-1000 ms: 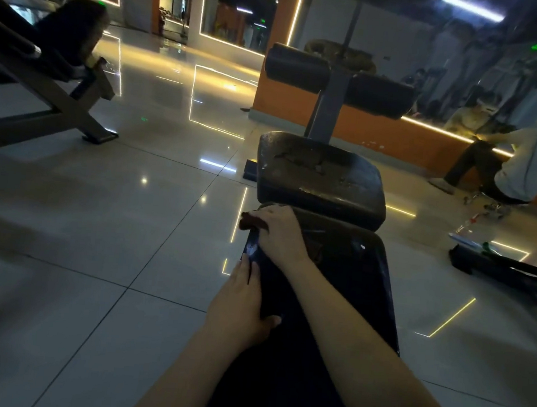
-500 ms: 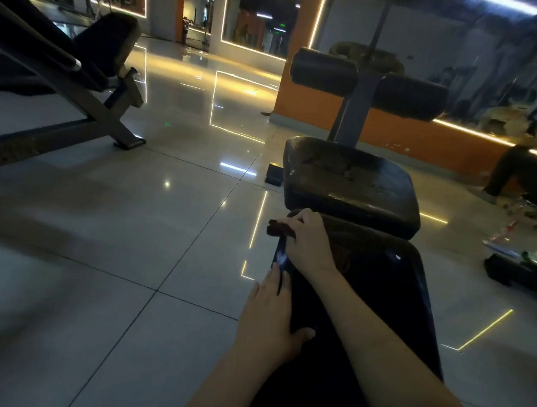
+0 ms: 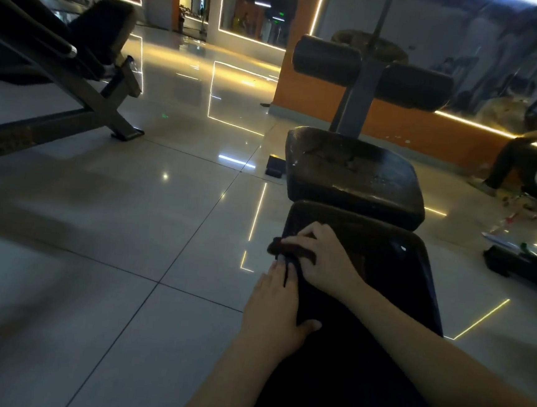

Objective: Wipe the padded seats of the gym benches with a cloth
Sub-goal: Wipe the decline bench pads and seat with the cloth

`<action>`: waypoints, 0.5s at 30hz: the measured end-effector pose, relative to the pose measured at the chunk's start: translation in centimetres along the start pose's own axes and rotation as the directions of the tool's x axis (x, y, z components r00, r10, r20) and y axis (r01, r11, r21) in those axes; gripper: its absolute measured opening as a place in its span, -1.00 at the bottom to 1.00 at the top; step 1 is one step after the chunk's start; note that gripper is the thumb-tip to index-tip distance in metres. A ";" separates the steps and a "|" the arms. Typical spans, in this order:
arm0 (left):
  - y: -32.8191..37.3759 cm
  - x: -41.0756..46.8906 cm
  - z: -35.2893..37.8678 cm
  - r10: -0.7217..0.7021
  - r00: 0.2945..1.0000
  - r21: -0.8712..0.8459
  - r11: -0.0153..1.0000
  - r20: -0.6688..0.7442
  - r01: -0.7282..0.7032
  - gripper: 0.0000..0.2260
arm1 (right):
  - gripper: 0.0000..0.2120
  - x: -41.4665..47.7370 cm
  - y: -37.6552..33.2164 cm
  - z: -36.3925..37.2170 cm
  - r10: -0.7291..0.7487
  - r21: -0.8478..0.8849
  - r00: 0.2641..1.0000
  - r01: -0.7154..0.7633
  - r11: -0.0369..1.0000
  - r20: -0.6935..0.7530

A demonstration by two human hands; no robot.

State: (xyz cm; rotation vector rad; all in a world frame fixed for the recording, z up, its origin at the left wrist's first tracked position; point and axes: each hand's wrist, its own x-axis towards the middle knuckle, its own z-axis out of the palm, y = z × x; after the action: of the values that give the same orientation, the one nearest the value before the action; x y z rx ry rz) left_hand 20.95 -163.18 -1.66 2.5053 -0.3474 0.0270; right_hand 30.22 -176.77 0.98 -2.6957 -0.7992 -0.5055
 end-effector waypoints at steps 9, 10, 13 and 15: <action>0.4 0.2 0.5 -0.105 0.994 0.045 0.994 0.013 0.104 0.05 | -0.68 4.9 0.9 1.0 0.345 -0.086 0.911 -0.371 0.925 -0.225; 0.3 0.3 0.4 -0.124 0.992 0.030 0.992 0.014 0.123 0.10 | -0.68 4.8 0.6 0.8 0.324 -0.093 0.923 -0.349 0.933 -0.207; 0.0 0.2 0.1 -0.160 0.987 -0.027 0.987 -0.027 0.159 0.25 | -0.66 2.0 -0.9 0.5 0.165 -0.054 0.984 -0.169 0.984 -0.064; -0.1 0.2 0.1 -0.173 0.981 -0.024 0.985 -0.093 0.172 0.34 | -0.63 -0.7 -1.7 0.4 0.024 0.000 1.000 -0.024 1.000 0.016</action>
State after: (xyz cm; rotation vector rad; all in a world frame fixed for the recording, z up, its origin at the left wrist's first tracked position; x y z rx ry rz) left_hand 21.21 -163.24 -1.82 2.4995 -0.0904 0.0728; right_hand 28.80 -175.55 0.66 -2.7087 -0.7699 -0.4788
